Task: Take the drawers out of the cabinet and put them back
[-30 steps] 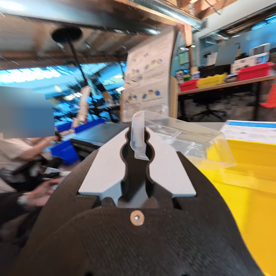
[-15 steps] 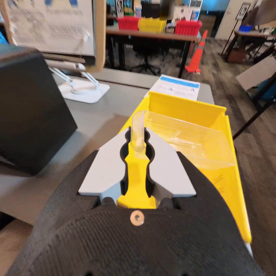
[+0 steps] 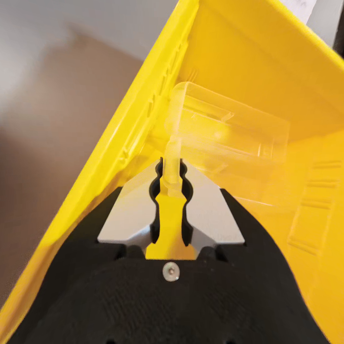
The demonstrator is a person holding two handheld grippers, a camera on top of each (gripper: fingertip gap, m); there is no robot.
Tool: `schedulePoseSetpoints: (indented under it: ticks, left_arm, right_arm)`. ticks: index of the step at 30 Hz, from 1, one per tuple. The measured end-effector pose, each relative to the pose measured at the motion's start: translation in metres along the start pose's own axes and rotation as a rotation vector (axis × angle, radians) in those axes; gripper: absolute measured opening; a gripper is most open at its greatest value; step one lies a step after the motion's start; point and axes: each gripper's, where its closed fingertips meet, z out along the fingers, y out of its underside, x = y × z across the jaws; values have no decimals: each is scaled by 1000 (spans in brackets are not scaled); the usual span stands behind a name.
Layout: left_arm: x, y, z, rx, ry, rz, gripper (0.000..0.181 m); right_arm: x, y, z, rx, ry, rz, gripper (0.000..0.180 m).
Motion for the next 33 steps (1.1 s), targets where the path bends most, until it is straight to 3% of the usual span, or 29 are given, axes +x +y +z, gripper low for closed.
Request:
schedulePoseSetpoints:
  ticks: [1, 6, 10, 12, 16, 19, 22, 27, 33]
  left_arm:
    - [2, 1, 0, -12, -2, 38, 22]
    - [13, 14, 5, -79, -5, 201, 22]
    - [11, 19, 8, -102, -3, 172, 22]
    - [8, 18, 9, -98, -10, 156, 22]
    - [3, 22, 17, -102, -37, 138, 21]
    - [7, 27, 27, -110, -46, 191, 22]
    - [13, 28, 37, -93, -81, 333, 25]
    - [21, 25, 55, 2, -135, 516, 33]
    - [16, 31, 88, 13, -136, 432, 37]
  right_arm:
    - [2, -2, 2, 2, 13, -3, 16]
    - [15, -9, -11, 40, 63, 59, 38]
    - [27, -31, -67, 264, 183, 88, 41]
    - [9, -47, -108, 444, 158, 117, 38]
    - [-65, -72, -199, 836, -74, 207, 27]
    - [-114, -69, -234, 1038, -139, 234, 7]
    - [-169, -53, -226, 1010, -270, 259, 11]
    - [-213, -20, -199, 953, -265, 309, 13]
    - [-223, -6, -191, 916, -295, 278, 12]
